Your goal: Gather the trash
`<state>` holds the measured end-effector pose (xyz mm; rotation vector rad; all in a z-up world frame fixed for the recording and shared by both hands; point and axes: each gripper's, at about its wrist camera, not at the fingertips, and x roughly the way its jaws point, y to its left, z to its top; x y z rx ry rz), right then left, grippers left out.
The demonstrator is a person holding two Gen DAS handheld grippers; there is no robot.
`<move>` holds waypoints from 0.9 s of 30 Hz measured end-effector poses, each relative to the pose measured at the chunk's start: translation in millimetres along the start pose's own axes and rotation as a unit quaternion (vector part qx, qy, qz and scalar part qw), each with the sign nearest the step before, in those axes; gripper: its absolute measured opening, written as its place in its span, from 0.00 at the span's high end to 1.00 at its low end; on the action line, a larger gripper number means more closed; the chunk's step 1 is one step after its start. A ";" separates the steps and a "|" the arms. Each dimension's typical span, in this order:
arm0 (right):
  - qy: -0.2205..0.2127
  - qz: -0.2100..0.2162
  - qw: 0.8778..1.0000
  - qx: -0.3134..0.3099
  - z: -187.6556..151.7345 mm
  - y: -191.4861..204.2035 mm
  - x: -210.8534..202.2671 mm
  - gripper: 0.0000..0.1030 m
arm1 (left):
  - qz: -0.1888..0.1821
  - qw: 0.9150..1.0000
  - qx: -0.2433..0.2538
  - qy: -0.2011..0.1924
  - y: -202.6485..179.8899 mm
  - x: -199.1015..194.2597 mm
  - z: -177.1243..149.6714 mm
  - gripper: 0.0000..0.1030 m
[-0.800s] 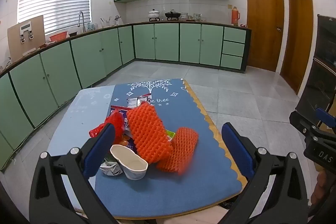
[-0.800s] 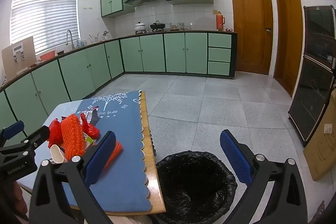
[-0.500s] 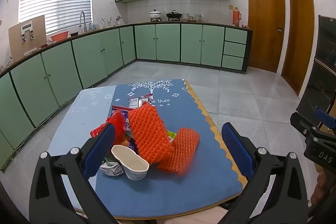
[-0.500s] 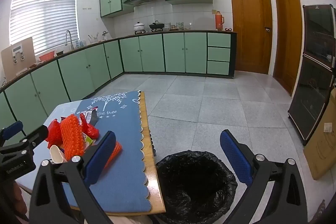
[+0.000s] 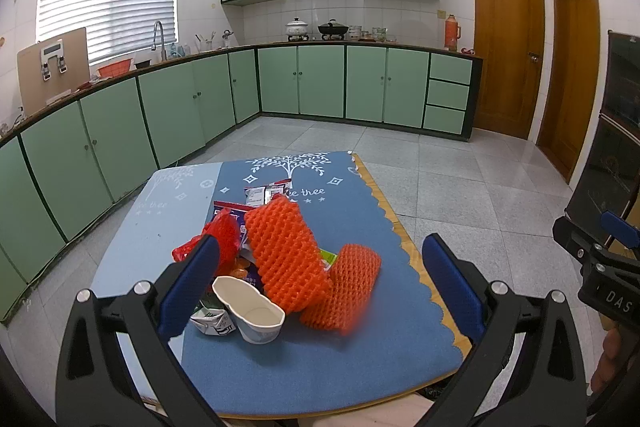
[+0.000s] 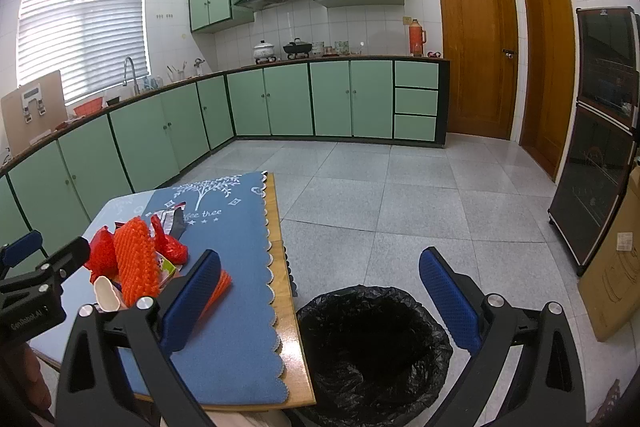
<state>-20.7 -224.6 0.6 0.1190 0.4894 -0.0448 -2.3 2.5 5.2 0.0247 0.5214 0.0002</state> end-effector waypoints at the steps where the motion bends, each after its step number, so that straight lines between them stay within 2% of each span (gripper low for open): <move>1: 0.000 0.000 1.000 -0.001 -0.3 -0.3 0.8 0.06 | 0.000 1.000 0.000 0.000 0.0 0.0 -0.1 0.05; 27: 0.004 0.000 1.000 0.001 -4.1 0.7 3.2 0.06 | 0.000 1.000 -0.001 0.002 0.3 0.6 -0.4 0.05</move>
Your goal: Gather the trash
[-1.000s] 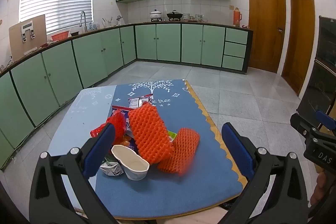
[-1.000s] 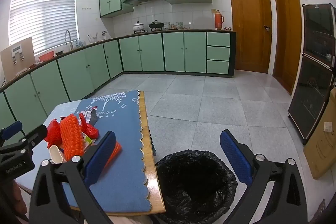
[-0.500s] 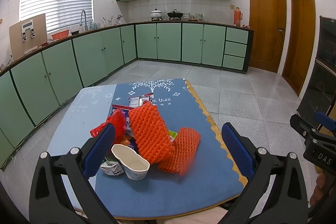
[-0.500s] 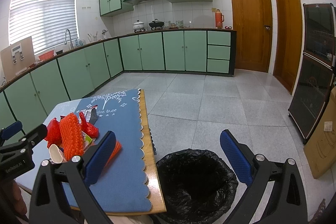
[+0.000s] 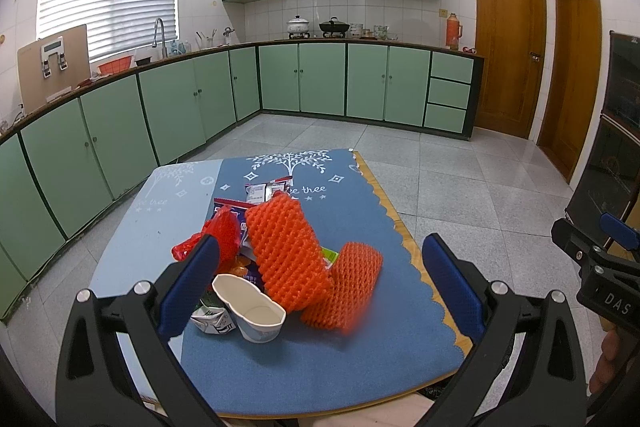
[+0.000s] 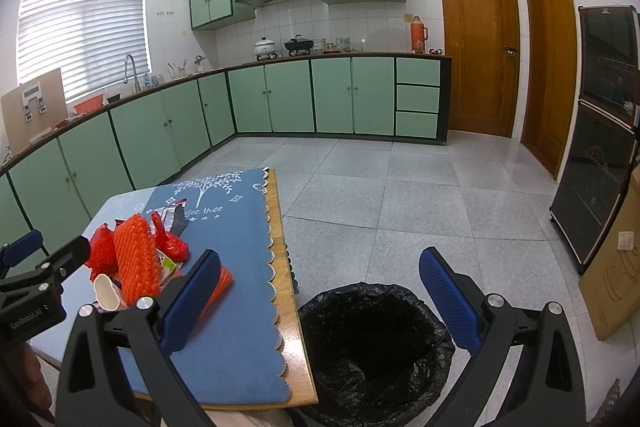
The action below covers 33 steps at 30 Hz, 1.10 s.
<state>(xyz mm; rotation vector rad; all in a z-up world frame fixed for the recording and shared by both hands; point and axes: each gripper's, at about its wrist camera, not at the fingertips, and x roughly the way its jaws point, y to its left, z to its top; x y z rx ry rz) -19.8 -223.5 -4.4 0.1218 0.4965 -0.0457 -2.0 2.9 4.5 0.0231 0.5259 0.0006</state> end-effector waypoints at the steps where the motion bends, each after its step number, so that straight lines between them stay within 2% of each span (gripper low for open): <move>1: 0.000 0.000 1.000 0.000 1.3 0.1 -1.0 0.06 | 0.000 1.000 0.000 0.000 0.1 -0.1 0.0 0.05; 9: 0.000 -0.002 1.000 0.001 -8.4 6.9 4.7 0.06 | 0.000 1.000 0.000 0.000 0.4 0.1 0.4 0.05; 33: 0.001 -0.001 1.000 0.001 -5.1 4.0 3.4 0.06 | -0.001 1.000 -0.001 0.001 0.6 0.3 0.3 0.05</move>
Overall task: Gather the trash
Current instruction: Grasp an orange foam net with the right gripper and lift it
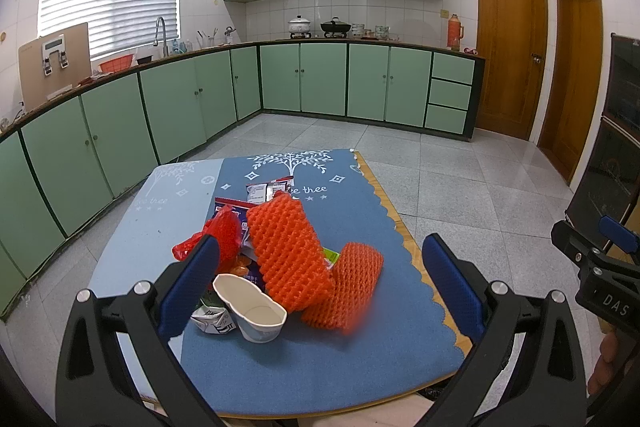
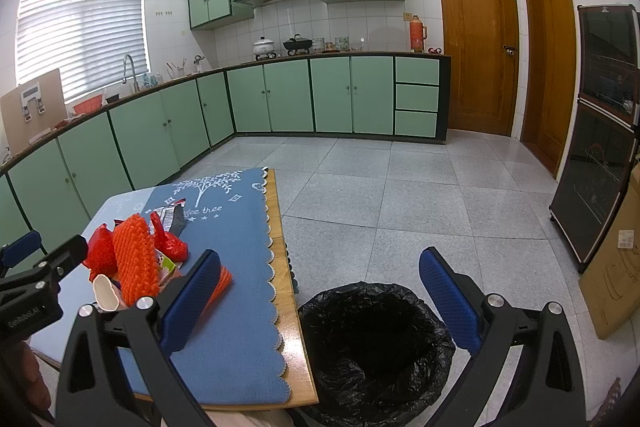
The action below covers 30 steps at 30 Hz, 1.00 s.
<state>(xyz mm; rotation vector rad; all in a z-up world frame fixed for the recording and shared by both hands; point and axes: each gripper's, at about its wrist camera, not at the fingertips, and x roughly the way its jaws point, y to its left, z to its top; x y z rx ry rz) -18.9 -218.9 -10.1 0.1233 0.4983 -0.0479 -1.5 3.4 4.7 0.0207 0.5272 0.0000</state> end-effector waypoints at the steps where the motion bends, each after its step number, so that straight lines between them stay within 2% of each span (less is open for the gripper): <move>1: 0.000 0.000 1.000 0.000 -3.0 1.1 1.6 0.06 | 0.000 1.000 0.000 0.000 0.1 0.0 0.0 0.05; 13: 0.006 0.006 1.000 -0.003 -3.7 6.2 9.0 0.06 | 0.011 1.000 -0.003 -0.002 7.6 1.6 -1.4 0.05; 24: 0.044 0.087 0.995 -0.030 -9.2 59.1 66.5 0.06 | 0.095 0.994 -0.037 0.037 63.9 40.4 -29.4 0.05; 30: 0.071 0.150 0.985 -0.052 -8.2 100.7 98.6 0.14 | 0.124 0.990 -0.050 0.051 88.7 52.4 -39.6 0.05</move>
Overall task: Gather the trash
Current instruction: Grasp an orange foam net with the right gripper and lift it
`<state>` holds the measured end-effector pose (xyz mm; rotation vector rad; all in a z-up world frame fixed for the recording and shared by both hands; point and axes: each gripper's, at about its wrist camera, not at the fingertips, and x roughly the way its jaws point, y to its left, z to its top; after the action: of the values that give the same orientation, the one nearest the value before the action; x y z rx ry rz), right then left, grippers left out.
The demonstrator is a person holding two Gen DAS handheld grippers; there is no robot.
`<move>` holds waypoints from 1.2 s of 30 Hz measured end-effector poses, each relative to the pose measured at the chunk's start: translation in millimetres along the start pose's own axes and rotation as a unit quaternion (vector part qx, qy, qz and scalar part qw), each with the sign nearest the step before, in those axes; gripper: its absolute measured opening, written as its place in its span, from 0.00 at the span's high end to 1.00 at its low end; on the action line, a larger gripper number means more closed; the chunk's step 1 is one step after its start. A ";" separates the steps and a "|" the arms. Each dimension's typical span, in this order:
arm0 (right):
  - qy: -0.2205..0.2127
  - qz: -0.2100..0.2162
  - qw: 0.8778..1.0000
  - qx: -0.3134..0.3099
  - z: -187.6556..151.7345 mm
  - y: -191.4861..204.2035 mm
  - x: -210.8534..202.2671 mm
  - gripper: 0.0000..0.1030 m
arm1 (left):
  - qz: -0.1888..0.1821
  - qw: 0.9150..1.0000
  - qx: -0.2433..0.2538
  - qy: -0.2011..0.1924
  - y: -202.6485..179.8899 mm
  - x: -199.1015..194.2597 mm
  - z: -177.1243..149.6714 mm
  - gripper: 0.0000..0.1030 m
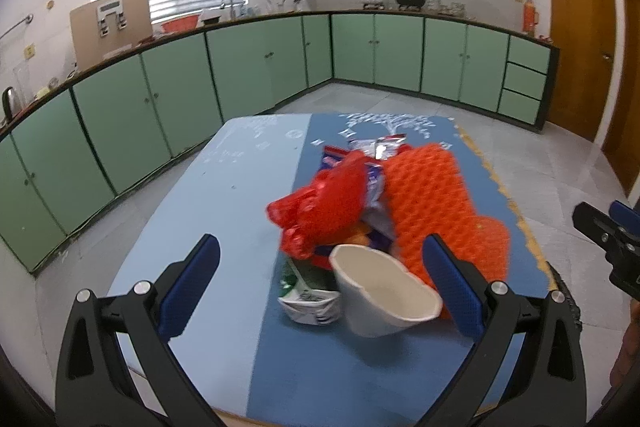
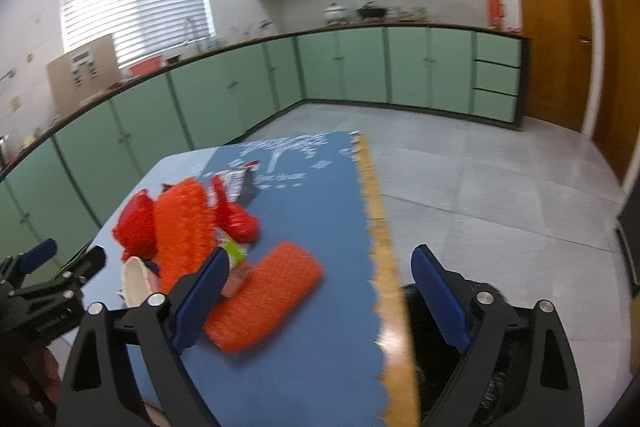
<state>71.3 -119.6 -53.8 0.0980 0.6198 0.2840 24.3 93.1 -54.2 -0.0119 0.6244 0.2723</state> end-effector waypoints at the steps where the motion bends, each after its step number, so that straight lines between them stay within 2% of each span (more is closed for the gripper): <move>1: 0.003 0.012 1.000 -0.003 2.1 6.0 5.5 0.15 | 0.006 1.000 -0.003 0.002 4.1 2.8 -0.8 0.05; 4: 0.021 0.050 0.998 -0.013 6.6 23.8 24.5 0.18 | 0.015 1.000 -0.011 0.006 14.2 9.3 0.1 0.05; 8: 0.049 0.077 0.995 -0.029 8.5 42.5 49.0 0.24 | 0.022 0.999 -0.022 0.010 25.8 13.7 1.1 0.05; 11: 0.068 0.098 0.992 -0.036 7.0 54.1 63.3 0.34 | 0.023 0.999 -0.027 0.012 30.1 13.8 2.1 0.05; 14: 0.088 0.117 0.988 -0.040 3.4 58.5 71.0 0.59 | 0.021 0.999 -0.030 0.014 32.1 16.1 2.2 0.05; 15: 0.094 0.128 0.986 -0.040 2.9 59.7 72.1 0.74 | 0.021 0.999 -0.030 0.015 31.2 15.7 1.9 0.05; 18: 0.084 0.144 0.985 -0.047 3.7 60.5 62.6 0.82 | 0.017 0.999 -0.031 0.017 31.9 16.6 2.3 0.05; 22: 0.051 0.159 0.986 -0.028 17.8 50.5 41.5 0.84 | 0.007 0.999 -0.028 0.014 26.3 14.7 3.3 0.05; 25: 0.027 0.152 0.988 -0.007 27.9 32.3 27.9 0.84 | -0.009 1.000 -0.022 0.008 15.4 12.0 6.7 0.05; 28: 0.001 0.132 0.991 0.023 37.3 3.6 9.6 0.84 | -0.038 0.999 -0.009 0.002 -3.0 9.1 8.9 0.05; 32: -0.016 0.088 0.995 0.035 36.7 -28.1 -4.8 0.84 | -0.093 0.996 0.014 0.000 -39.3 7.2 11.2 0.06; 35: -0.018 0.049 0.997 0.053 30.7 -54.4 -14.9 0.84 | -0.127 0.991 0.033 0.007 -69.3 10.9 7.6 0.16; 36: -0.017 0.039 0.997 0.061 28.4 -63.0 -17.0 0.84 | -0.136 0.990 0.041 0.013 -78.3 14.0 5.6 0.23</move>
<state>89.4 -185.0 -32.4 0.2453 0.5996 0.3196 58.5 21.6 -63.2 -0.0219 0.6514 -0.0183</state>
